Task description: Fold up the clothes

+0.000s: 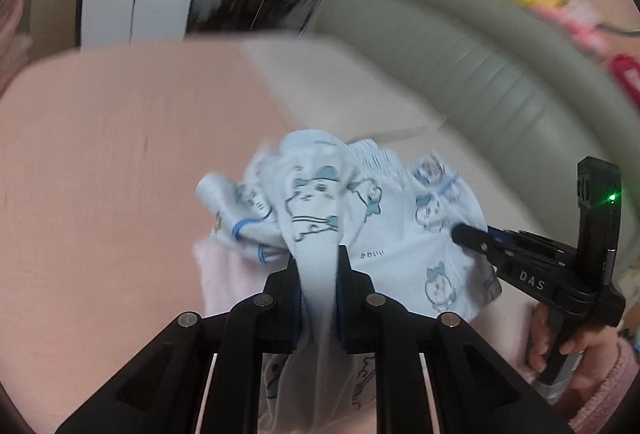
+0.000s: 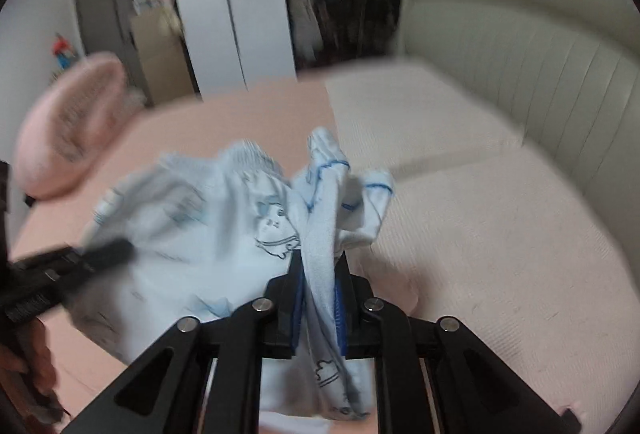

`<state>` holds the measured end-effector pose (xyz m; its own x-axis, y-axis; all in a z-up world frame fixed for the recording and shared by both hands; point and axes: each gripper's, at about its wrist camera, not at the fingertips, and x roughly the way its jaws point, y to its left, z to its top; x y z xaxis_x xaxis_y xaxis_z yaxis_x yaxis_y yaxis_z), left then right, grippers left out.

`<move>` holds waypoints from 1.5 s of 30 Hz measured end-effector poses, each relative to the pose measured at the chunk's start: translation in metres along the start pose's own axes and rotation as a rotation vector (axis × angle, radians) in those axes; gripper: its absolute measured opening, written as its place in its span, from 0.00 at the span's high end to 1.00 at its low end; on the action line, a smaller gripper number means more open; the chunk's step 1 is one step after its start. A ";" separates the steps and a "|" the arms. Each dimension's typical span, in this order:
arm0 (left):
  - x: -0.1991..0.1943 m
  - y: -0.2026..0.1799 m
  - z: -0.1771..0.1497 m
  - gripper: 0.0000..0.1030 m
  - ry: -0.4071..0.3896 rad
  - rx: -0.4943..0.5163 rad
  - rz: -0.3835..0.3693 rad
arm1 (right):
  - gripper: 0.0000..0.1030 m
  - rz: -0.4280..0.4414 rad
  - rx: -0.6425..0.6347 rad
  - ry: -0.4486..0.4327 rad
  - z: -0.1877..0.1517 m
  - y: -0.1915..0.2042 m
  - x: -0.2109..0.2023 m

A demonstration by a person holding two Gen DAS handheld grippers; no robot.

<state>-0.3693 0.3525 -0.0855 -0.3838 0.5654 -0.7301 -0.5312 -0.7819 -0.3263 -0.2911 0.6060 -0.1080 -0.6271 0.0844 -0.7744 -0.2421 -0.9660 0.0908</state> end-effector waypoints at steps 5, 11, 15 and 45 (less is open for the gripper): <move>-0.019 0.013 -0.005 0.64 -0.126 0.031 0.009 | 0.70 -0.020 0.023 0.001 -0.017 -0.007 0.027; -0.036 -0.026 -0.002 0.59 -0.193 0.263 0.044 | 0.48 0.007 0.029 -0.198 -0.001 0.025 -0.030; 0.013 -0.002 -0.003 0.57 -0.016 0.224 0.144 | 0.48 -0.059 -0.106 0.007 -0.008 0.059 0.019; -0.330 0.135 -0.082 0.19 -0.276 -0.077 0.556 | 0.00 0.109 -0.113 -0.074 -0.035 0.278 -0.122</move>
<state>-0.2527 0.0389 0.0620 -0.7737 0.1074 -0.6244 -0.1438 -0.9896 0.0079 -0.2564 0.3183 -0.0105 -0.6987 -0.0088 -0.7153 -0.0871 -0.9914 0.0973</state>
